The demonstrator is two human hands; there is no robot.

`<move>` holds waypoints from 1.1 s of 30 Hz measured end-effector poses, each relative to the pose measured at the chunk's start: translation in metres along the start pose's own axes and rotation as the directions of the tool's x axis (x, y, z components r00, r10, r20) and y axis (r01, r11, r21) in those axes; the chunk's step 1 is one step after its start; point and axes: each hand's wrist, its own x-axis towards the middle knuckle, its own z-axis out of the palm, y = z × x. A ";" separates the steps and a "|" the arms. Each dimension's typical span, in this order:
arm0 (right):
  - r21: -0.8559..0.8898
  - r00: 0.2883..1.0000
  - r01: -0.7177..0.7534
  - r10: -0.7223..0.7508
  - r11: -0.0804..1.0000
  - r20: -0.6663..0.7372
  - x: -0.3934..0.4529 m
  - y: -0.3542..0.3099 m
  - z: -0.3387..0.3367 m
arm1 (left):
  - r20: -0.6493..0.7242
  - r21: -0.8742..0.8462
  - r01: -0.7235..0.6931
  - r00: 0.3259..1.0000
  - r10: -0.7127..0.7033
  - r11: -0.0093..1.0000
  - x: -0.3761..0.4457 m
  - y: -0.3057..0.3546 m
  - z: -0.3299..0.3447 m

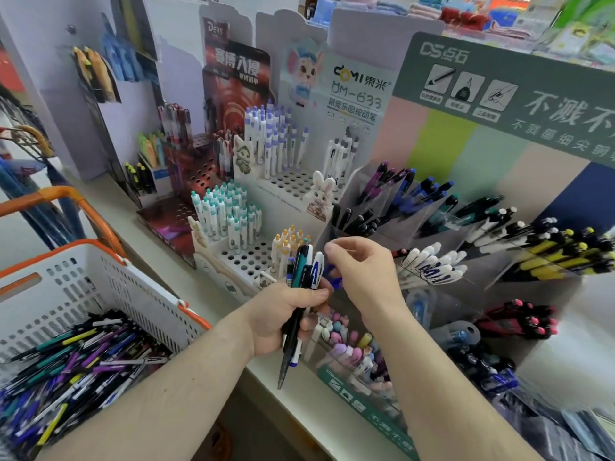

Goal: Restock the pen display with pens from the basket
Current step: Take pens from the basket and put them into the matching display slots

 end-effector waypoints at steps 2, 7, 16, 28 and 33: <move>0.013 0.992 0.006 -0.007 1.000 0.125 -0.009 -0.001 -0.006 | 0.028 0.038 0.002 1.000 -0.003 0.999 0.003 -0.001 0.008; -0.010 0.992 0.086 -0.087 0.996 -0.091 -0.016 0.009 -0.029 | 0.012 -0.007 0.018 1.000 -0.018 1.000 0.013 -0.005 0.026; 0.371 0.723 0.167 0.142 0.913 -0.676 -0.031 0.012 -0.103 | -0.176 -0.067 -0.052 0.984 0.040 0.996 0.037 -0.001 0.058; 0.584 0.651 0.244 0.316 0.774 -0.690 -0.036 0.005 -0.145 | 0.104 -0.396 -0.017 0.993 0.063 0.918 0.041 0.009 0.097; -0.011 0.428 0.321 -0.156 0.947 -0.890 -0.019 0.003 -0.156 | 0.059 -0.269 -0.037 0.997 0.055 0.963 0.044 0.007 0.094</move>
